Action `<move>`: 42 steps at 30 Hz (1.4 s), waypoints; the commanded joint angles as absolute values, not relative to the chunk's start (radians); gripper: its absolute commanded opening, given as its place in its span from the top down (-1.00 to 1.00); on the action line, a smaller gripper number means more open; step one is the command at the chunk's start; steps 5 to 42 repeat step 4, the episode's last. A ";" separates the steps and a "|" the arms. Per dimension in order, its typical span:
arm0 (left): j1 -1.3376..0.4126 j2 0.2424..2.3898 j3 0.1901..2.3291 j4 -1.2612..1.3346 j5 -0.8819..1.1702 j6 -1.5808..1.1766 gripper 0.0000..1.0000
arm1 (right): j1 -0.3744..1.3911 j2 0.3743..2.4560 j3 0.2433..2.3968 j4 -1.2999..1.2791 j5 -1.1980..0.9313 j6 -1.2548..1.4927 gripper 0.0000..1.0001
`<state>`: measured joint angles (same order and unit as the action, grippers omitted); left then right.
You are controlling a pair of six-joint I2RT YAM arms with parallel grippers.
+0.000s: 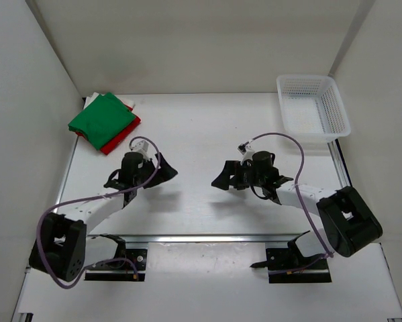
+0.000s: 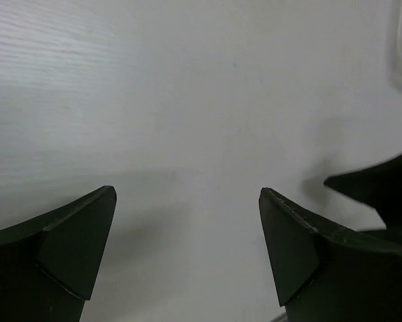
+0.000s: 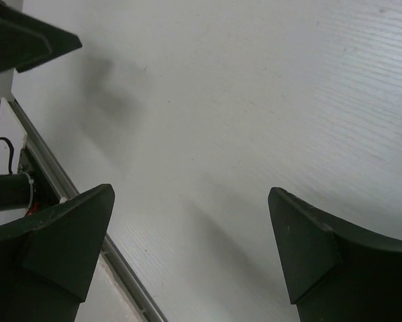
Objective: Fold and stack the t-shirts
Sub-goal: Put the neatly folded tshirt into the corner of the board with the left arm
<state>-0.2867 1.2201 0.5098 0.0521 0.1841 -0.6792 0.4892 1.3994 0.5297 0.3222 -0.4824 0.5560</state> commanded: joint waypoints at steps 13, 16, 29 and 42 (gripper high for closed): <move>-0.362 1.169 0.531 0.035 0.169 -0.604 -0.98 | 0.445 1.396 0.517 0.374 -0.479 0.529 -0.99; -0.362 1.169 0.531 0.035 0.169 -0.604 -0.98 | 0.445 1.396 0.517 0.374 -0.479 0.529 -0.99; -0.362 1.169 0.531 0.035 0.169 -0.604 -0.98 | 0.445 1.396 0.517 0.374 -0.479 0.529 -0.99; -0.362 1.169 0.531 0.035 0.169 -0.604 -0.98 | 0.445 1.396 0.517 0.374 -0.479 0.529 -0.99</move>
